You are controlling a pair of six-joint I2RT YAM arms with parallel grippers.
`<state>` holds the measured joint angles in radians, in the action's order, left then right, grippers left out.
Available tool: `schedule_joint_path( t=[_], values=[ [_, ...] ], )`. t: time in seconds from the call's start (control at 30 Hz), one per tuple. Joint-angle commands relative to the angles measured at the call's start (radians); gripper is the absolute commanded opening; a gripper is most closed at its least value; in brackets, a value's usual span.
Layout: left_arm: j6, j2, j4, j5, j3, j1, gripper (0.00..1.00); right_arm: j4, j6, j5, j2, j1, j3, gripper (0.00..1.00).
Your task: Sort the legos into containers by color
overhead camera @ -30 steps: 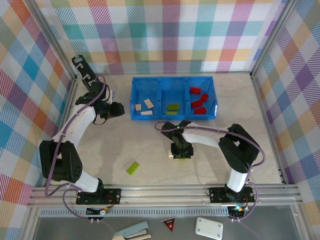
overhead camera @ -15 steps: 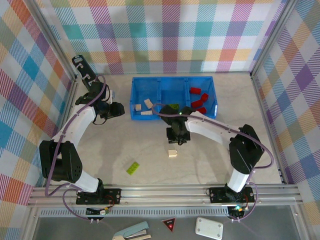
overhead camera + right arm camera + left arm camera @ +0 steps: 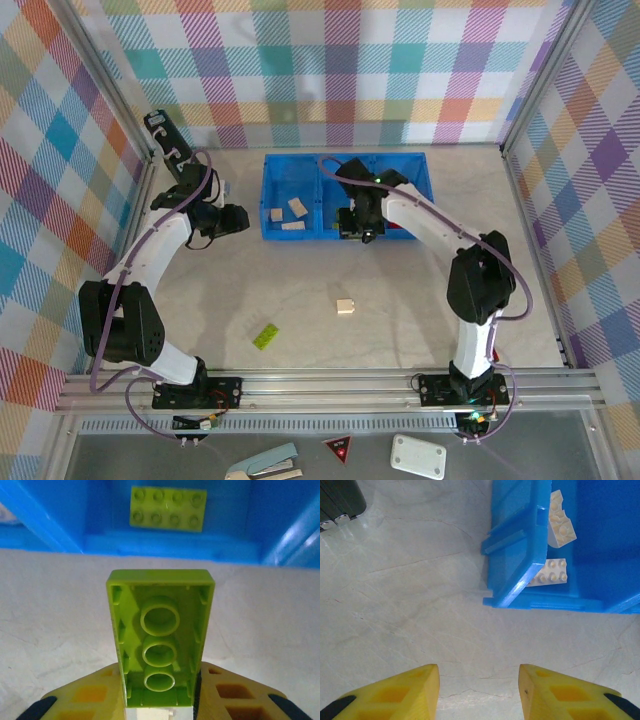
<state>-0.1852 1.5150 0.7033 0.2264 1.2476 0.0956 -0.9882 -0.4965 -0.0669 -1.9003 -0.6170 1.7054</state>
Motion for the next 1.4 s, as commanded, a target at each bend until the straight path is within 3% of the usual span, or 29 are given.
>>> schedule_joint_path(
  t=[0.0,0.33,0.7,1.13,1.37],
  values=[
    [0.02,-0.017,-0.002,0.006,0.006,-0.011,0.46,0.022,0.091,0.073,-0.056,0.017,0.083,0.31],
    [0.021,-0.011,-0.001,0.002,0.004,-0.011,0.46,0.039,0.095,0.131,-0.269,0.071,0.287,0.32],
    [0.022,-0.007,-0.001,0.003,0.002,-0.01,0.46,0.083,0.083,0.209,-0.406,0.103,0.384,0.34],
    [0.024,-0.003,0.002,-0.007,0.001,-0.007,0.46,0.088,0.075,0.234,-0.404,0.114,0.377,0.46],
    [0.026,0.003,0.016,-0.022,-0.003,0.02,0.46,0.089,0.062,0.238,-0.328,0.114,0.316,0.46]
  ],
)
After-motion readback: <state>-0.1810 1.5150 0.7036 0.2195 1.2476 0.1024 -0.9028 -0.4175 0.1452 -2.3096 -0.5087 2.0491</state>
